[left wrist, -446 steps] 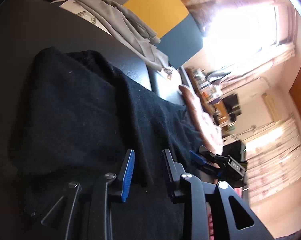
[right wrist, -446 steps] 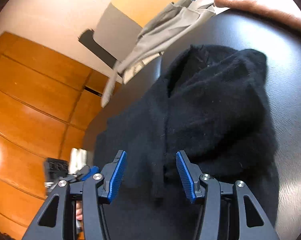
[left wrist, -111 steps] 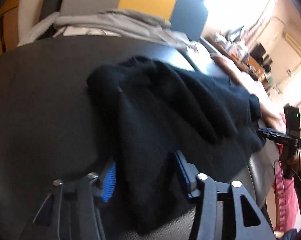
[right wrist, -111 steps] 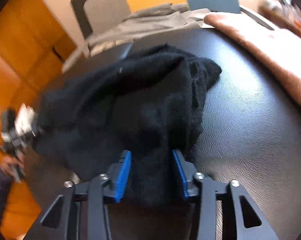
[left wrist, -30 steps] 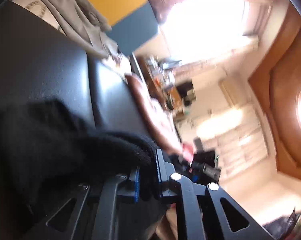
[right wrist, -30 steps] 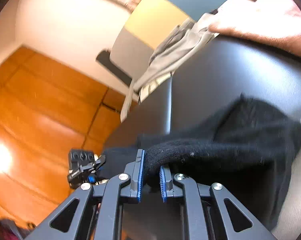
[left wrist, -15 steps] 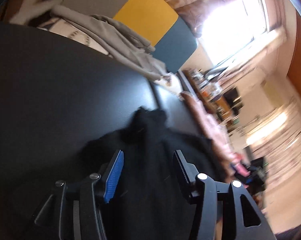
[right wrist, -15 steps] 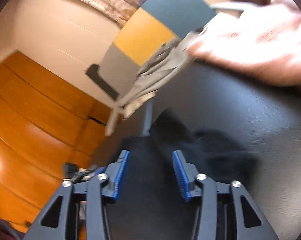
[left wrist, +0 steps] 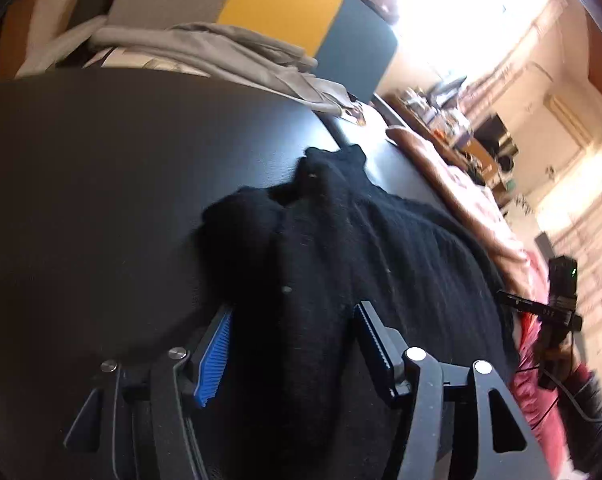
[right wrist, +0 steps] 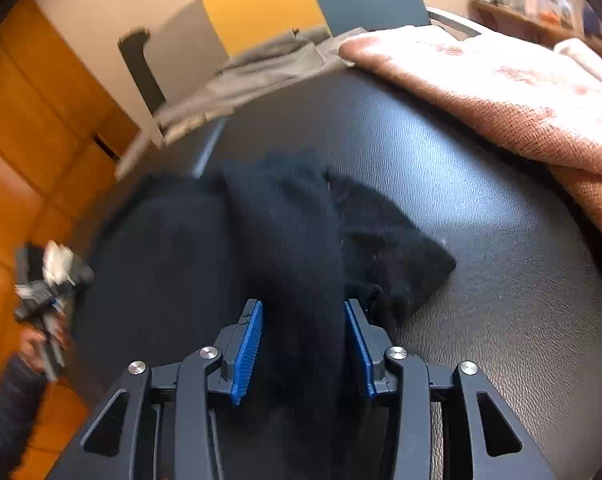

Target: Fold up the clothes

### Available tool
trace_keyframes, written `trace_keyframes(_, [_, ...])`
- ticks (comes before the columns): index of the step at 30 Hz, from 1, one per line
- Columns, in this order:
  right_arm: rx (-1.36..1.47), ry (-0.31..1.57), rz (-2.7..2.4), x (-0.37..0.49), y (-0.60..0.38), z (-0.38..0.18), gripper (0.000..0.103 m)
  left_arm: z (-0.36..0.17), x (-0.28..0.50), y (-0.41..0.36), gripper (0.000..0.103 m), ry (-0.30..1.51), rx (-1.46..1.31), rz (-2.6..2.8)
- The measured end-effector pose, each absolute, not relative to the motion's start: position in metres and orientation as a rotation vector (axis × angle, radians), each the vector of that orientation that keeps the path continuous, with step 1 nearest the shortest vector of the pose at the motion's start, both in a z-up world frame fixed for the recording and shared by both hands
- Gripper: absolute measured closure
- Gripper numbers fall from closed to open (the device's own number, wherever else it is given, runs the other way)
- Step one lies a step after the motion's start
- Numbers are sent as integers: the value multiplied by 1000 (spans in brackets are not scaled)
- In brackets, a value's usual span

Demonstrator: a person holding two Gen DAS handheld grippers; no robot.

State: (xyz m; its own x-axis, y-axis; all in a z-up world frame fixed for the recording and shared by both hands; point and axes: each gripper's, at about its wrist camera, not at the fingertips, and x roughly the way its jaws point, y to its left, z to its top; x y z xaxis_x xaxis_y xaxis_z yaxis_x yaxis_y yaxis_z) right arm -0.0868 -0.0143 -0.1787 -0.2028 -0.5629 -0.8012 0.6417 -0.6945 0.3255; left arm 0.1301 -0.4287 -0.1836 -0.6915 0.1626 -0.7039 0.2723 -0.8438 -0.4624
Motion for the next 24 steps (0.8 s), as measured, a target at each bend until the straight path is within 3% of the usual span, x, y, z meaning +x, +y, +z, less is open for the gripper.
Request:
trace_keyframes(2, [1262,142,-1986,-81,-15,-178,80,-184,127,-423,46,810,1256,-2699])
trace_keyframes(3, [1265,151,-1988,-80,-15,-178,84,-183,127,-422,56,801,1268,-2691])
trace_keyframes(5, [1269,172,-1988,-77,-15,-177,86,-181,126,-422,69,785,1290,-2675])
trace_keyframes(6, [1278,175,-1976,-76,-14,-178,86,-181,128,-423,69,792,1291,-2676])
trace_keyframes(8, [1290,174,-1951,-74,-12,-179,76,-179,132,-426,67,809,1292,-2679])
trace_keyframes(9, [1284,157,-1935,-74,-11,-180,65,-180,133,-426,66,811,1301,-2679])
trace_keyframes(12, [1266,150,-1920,-71,-10,-181,62,-179,136,-426,70,821,1323,-2685])
trace_keyframes(14, [1255,211,-1949,-67,-14,-178,77,-177,139,-426,82,839,1326,-2702])
trace_keyframes(15, [1250,250,-1967,-65,-17,-176,93,-175,142,-428,85,872,1324,-2706])
trace_keyframes(21, [1126,332,-2005,-32,-1,-121,96,-158,181,-433,87,1069,1316,-2704])
trace_keyframes(23, [1157,314,-2009,-28,12,-124,96,-165,195,-427,83,1034,1364,-2646])
trace_keyframes(24, [1194,324,-2009,-27,17,-135,96,-169,199,-421,77,924,1392,-2612])
